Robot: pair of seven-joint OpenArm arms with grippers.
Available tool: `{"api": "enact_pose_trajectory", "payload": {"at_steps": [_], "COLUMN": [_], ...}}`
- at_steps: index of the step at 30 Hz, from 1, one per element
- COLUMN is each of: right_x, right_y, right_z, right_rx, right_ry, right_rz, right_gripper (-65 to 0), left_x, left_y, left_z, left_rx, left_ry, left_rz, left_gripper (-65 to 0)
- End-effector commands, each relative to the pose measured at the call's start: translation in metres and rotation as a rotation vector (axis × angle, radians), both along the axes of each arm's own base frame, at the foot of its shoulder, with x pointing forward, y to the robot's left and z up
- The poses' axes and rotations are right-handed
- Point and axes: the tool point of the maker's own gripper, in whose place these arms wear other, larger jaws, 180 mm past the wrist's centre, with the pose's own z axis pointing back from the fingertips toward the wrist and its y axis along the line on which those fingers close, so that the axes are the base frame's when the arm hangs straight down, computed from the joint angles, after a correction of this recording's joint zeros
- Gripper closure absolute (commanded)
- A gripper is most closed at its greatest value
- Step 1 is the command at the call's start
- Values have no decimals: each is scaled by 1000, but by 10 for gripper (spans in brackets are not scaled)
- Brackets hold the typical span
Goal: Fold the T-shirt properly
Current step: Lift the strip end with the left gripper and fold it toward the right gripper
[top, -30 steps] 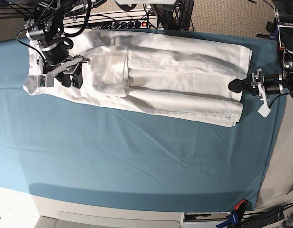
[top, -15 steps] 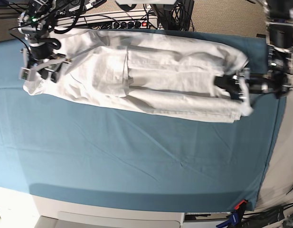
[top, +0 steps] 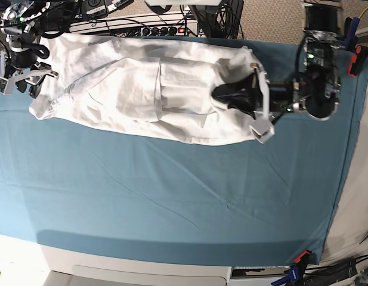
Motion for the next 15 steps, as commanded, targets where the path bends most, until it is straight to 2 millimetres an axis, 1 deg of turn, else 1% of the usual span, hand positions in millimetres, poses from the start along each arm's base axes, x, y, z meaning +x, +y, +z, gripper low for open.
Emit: {"api": "enact_pose_trajectory", "payload": {"at_steps": [1,4,7,10,12,15], "right_x": [5,7,7,7,8,6], "right_y": [-2,-8,-15,-17,-18,-21], "right_z": [14,19,24,26,25,17], "right_rx": [-34,-65,-109,-119,-119,-97], "right_ry": [-44,-42,-29,-29,-29,-19], "right_rz": [14,20,18,19,18,10], "right_gripper": [-239,-239,-239,-239,-239,-239], "left_x": [8,2,-8,-17,-23,-33], "left_y": [-8,-35,-68,-98,-116,-140], "left_z": [14,5,5,6,7,7], "left_rx": [-61,-74,-85,-83,-81,-69], "left_ry": [-32,-6,-14,-37,-52,-81], "left_rz": [18,-11,-71,-117,-145,-182], "left_gripper": [0,0,0,0,0,0]}}
